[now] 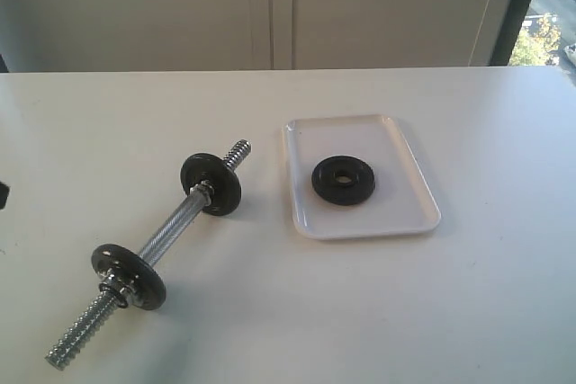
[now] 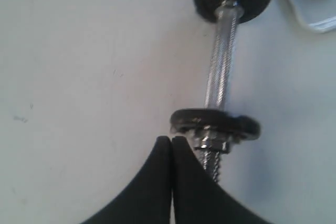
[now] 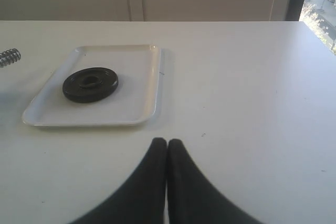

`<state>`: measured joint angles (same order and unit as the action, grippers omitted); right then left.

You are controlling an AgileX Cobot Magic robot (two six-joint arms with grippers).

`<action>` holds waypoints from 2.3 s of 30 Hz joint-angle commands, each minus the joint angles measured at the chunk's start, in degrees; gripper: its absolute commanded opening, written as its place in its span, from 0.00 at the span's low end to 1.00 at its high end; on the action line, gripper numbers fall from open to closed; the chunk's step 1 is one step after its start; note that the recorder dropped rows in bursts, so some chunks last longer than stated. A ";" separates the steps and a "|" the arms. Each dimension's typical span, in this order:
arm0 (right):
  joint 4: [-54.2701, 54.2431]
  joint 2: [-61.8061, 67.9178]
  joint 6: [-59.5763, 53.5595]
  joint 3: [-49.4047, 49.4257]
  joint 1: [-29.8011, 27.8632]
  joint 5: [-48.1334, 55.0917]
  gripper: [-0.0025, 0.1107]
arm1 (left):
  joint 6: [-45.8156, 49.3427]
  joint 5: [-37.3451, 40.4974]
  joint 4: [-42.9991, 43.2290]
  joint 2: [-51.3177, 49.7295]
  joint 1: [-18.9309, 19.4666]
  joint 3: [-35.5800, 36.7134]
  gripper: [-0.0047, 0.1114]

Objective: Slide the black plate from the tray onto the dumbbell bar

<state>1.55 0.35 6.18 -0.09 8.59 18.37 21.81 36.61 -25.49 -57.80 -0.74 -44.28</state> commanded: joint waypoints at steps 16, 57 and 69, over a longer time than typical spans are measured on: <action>-0.01 -0.35 0.10 0.09 0.03 -0.44 0.02 | -0.58 5.08 1.46 -23.33 -19.52 -28.07 0.04; -0.01 -0.35 0.10 0.09 0.03 -0.44 0.02 | -6.38 -2.37 6.61 -52.57 -23.42 -31.60 0.42; -0.01 -0.35 0.10 0.09 0.03 -0.44 0.02 | -6.38 -1.87 6.61 -52.57 -23.42 -31.60 0.04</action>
<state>1.44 0.35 6.29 -0.09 8.59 18.37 15.22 33.66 -18.53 -110.37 -23.88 -75.67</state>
